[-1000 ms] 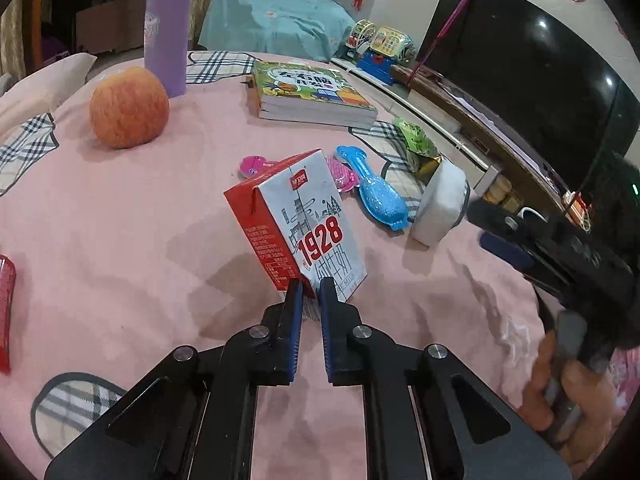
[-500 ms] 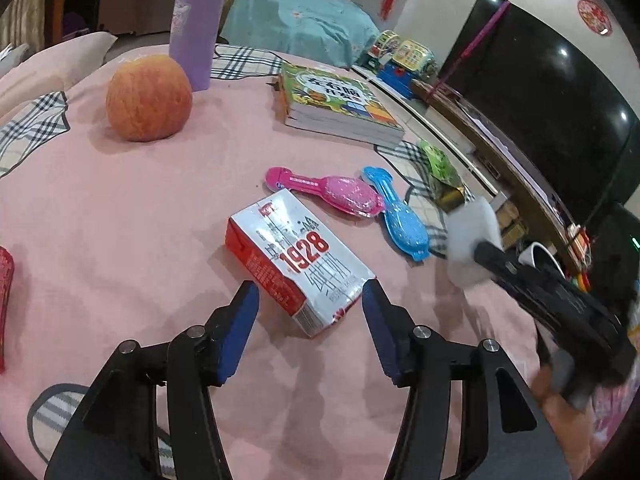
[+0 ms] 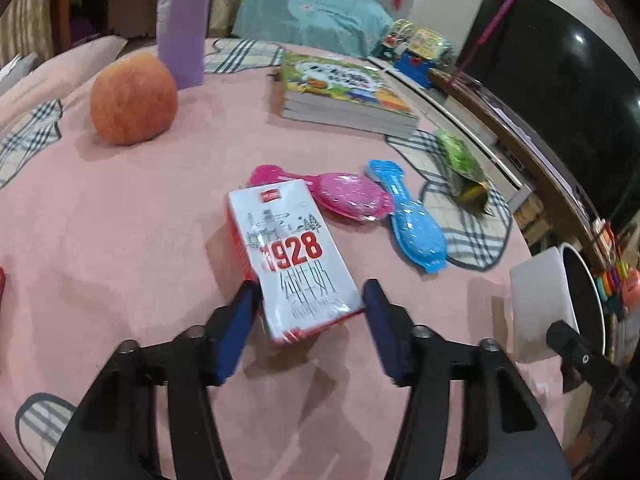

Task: Collect trash
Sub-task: 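Grasp the red-and-white milk carton with the left tool while the right tool grasps the white foam block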

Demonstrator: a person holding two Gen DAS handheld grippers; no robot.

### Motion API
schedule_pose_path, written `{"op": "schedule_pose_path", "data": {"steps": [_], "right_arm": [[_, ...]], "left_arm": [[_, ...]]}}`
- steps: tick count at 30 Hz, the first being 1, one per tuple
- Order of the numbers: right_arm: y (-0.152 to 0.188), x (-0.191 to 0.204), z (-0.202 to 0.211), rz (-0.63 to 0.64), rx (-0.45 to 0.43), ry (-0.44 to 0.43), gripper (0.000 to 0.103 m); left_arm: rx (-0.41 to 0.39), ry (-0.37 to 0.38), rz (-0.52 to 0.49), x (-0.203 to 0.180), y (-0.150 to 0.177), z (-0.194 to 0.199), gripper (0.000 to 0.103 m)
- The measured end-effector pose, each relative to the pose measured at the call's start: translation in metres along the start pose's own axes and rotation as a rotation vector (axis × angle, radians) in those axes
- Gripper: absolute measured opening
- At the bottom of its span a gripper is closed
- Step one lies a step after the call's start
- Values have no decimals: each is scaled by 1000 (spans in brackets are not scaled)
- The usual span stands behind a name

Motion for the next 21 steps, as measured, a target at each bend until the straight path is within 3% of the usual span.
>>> {"op": "schedule_pose_path", "data": {"steps": [11,21], "right_arm": [[9,-9,40,-18,-58,-44,32],[15,-33,81,-28,-100,-24,32]], "left_arm": [[-15,95,-212,-79,31,38,49],[-48,149,-327,-144,38,61,49]]}}
Point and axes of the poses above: each gripper's, at about its wrist camera, not at the fingertips, and z roughly against the way its jaws point, x to its left, y to its underside, the point moved 4 cm from there along -z, roughly the way its jaws point, and after that the axes turned 9 degrees about -z, right-handed, at the moved point
